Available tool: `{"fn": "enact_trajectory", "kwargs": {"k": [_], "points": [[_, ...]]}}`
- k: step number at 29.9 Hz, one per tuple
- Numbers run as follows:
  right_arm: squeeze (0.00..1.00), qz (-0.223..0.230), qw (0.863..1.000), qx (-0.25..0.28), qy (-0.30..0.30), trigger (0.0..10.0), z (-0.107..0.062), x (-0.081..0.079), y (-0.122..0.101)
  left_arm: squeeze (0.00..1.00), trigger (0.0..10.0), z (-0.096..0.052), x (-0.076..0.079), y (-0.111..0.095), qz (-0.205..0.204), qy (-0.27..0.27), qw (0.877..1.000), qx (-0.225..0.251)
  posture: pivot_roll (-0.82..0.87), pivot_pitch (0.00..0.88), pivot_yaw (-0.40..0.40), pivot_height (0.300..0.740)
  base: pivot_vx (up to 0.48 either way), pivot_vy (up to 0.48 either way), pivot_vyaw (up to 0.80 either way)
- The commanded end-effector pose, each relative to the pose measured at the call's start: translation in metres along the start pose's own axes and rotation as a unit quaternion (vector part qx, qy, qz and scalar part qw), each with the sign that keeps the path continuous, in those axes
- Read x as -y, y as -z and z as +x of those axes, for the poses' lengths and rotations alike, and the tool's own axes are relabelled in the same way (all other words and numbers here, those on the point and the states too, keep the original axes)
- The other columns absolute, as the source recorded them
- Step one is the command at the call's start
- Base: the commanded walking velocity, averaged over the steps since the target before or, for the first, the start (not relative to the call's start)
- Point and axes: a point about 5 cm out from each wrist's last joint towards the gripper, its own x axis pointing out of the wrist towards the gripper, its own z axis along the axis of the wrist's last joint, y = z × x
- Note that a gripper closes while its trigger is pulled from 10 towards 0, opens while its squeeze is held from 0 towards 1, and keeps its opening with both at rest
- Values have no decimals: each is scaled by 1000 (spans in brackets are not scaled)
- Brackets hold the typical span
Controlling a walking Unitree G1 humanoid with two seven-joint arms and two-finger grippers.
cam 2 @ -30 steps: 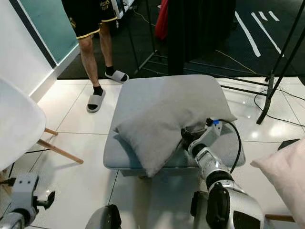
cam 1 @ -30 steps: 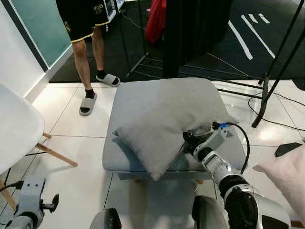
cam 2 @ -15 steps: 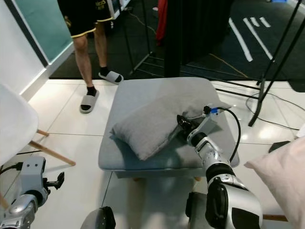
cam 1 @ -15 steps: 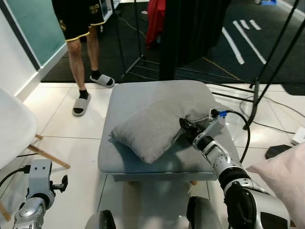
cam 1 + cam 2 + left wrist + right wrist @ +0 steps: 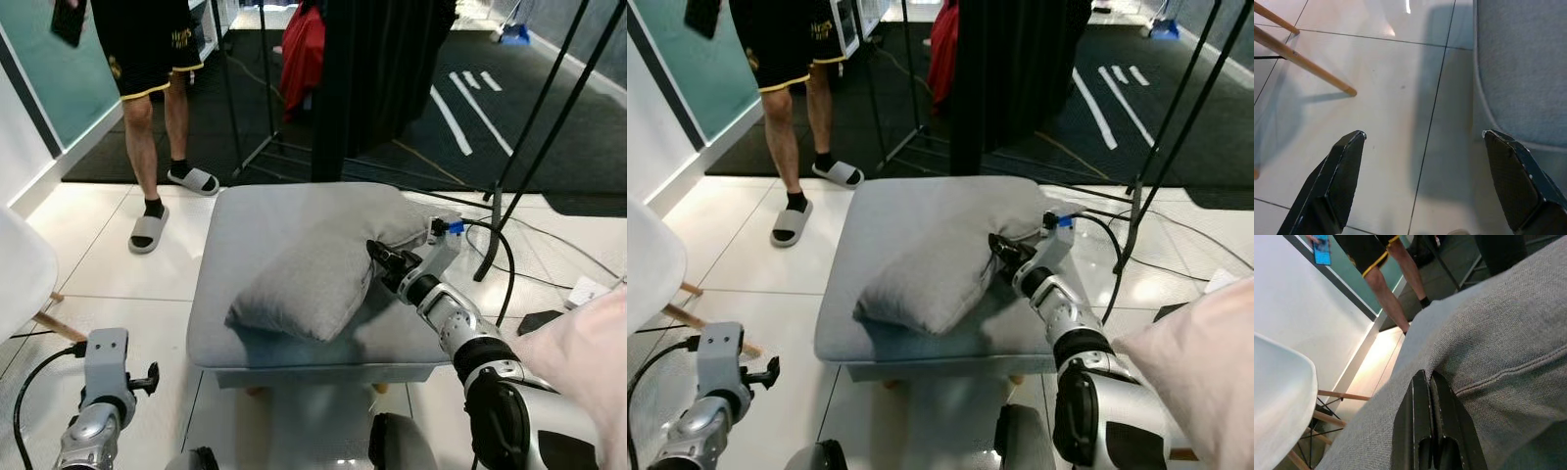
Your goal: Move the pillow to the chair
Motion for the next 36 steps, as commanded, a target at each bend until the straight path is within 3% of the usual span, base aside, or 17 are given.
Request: {"fn": "enact_trajectory", "kwargs": {"k": [1, 14, 22, 26, 36], "points": [[0, -15, 999, 12, -29, 0, 5, -7, -15, 0, 10000, -2, 1, 10, -19, -8, 1000, -23, -123, 30, -30, 464, 0, 0, 0], [0, -17, 999, 11, -35, 0, 5, -8, -16, 0, 10000, -1, 3, 10, -22, -8, 999, -25, -130, 32, -32, 474, 0, 0, 0], [0, -23, 999, -15, -27, 0, 0, -3, -2, 0, 10000, -1, 12, 15, -29, 4, 999, -41, -138, 41, -30, 504, -78, 0, 0], [0, -24, 999, -19, -20, 0, -1, -1, 0, 0, 10000, -2, 13, 17, -28, 6, 998, -47, -139, 35, -32, 514, -396, 0, 0], [0, -27, 999, -17, -13, 0, -2, 1, -4, 0, 10000, -5, 13, 24, -36, 4, 998, -53, -143, 35, -26, 554, 0, 0, 0]]}}
